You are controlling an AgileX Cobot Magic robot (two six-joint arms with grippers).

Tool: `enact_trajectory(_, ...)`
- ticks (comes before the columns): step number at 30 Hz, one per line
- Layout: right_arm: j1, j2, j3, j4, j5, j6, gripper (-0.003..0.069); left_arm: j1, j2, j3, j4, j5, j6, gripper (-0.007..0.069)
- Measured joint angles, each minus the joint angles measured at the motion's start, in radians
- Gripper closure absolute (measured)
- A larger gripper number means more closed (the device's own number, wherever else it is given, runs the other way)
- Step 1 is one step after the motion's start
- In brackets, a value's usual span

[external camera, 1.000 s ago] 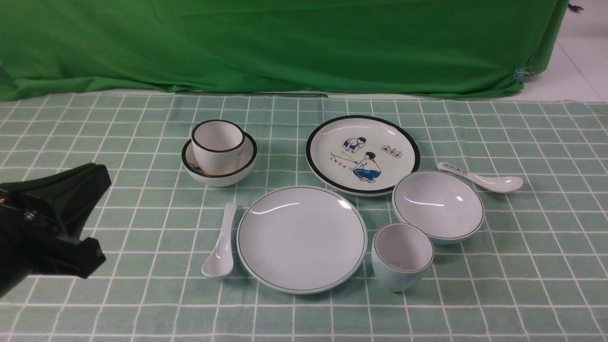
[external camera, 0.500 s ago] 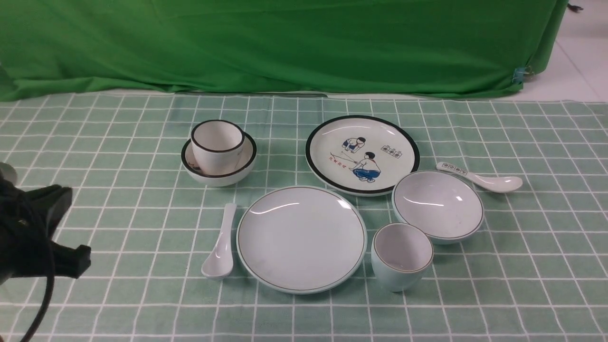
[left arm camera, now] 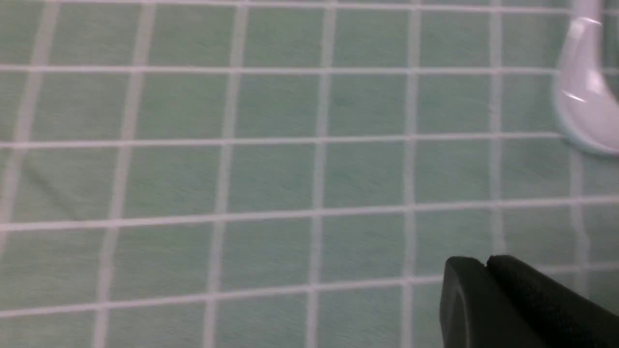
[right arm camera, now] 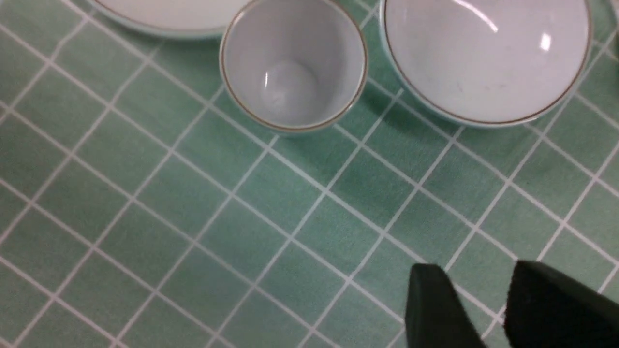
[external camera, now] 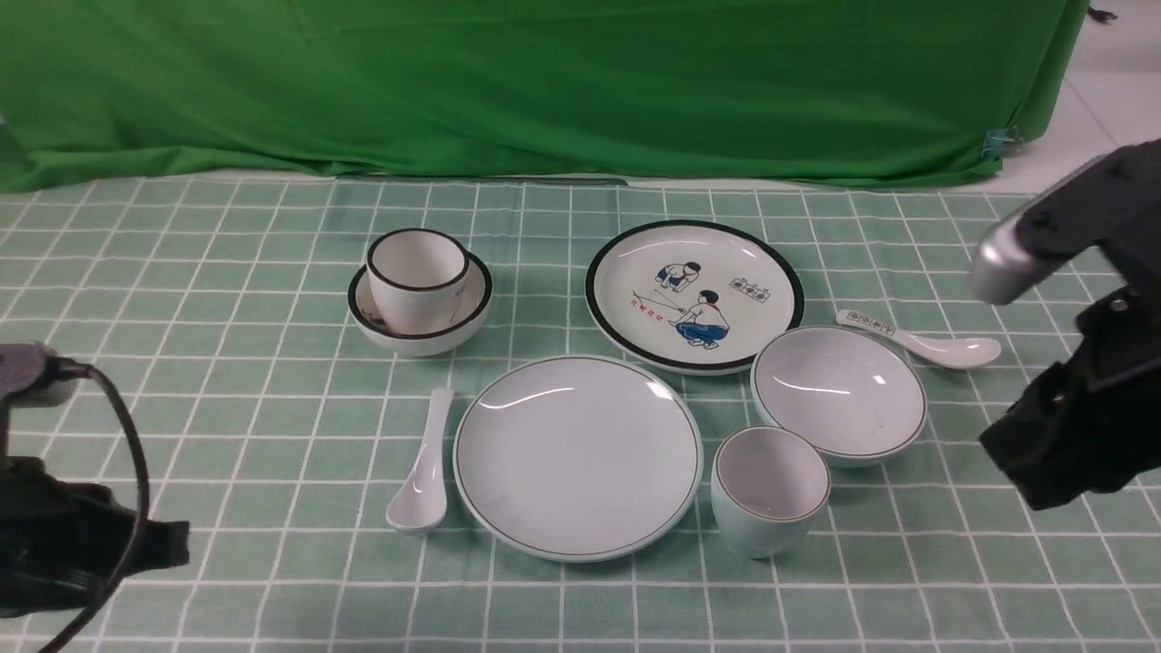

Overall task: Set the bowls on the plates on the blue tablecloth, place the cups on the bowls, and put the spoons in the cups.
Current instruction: 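Reach the grippers toward the bowl and tableware on the table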

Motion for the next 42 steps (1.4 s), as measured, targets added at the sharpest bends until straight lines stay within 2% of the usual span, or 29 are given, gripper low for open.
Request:
enact_trajectory(3,0.000,0.073,-0.016,-0.001,-0.001,0.000,0.0319,0.000,-0.031,-0.049,-0.165,0.123,0.124,0.0607)
enact_trajectory(5,-0.002,0.126,-0.036,-0.001,-0.004,0.014,0.0293,0.000,-0.059,-0.071,-0.228,0.160,0.165,0.0607)
enact_trajectory(11,-0.068,0.308,-0.142,0.002,-0.009,0.089,0.0270,0.000,-0.218,-0.130,-0.354,0.172,0.260,0.0607)
enact_trajectory(15,-0.140,0.421,-0.219,0.013,-0.011,0.205,0.0269,0.000,-0.298,-0.155,-0.431,0.189,0.325,0.0607)
enact_trajectory(17,-0.175,0.472,-0.247,0.015,-0.030,0.281,0.0269,0.000,-0.323,-0.155,-0.441,0.197,0.355,0.0607)
enact_trajectory(21,-0.211,0.555,-0.275,0.025,-0.101,0.353,0.0269,0.000,-0.326,-0.155,-0.443,0.201,0.376,0.0607)
enact_trajectory(32,-0.221,0.674,-0.306,0.084,-0.221,0.391,0.0271,0.000,-0.326,-0.155,-0.443,0.201,0.383,0.0607)
enact_trajectory(34,-0.221,0.685,-0.306,0.088,-0.225,0.390,0.0299,0.000,-0.326,-0.155,-0.443,0.201,0.383,0.0607)
enact_trajectory(37,-0.221,0.689,-0.306,0.090,-0.231,0.376,0.0386,0.000,-0.326,-0.155,-0.443,0.202,0.383,0.0607)
enact_trajectory(39,-0.221,0.690,-0.307,0.091,-0.234,0.344,0.0480,0.000,-0.326,-0.155,-0.443,0.202,0.390,0.0607)
enact_trajectory(42,-0.222,0.679,-0.316,0.106,-0.246,0.318,0.0548,0.000,-0.326,-0.155,-0.443,0.210,0.394,0.0607)
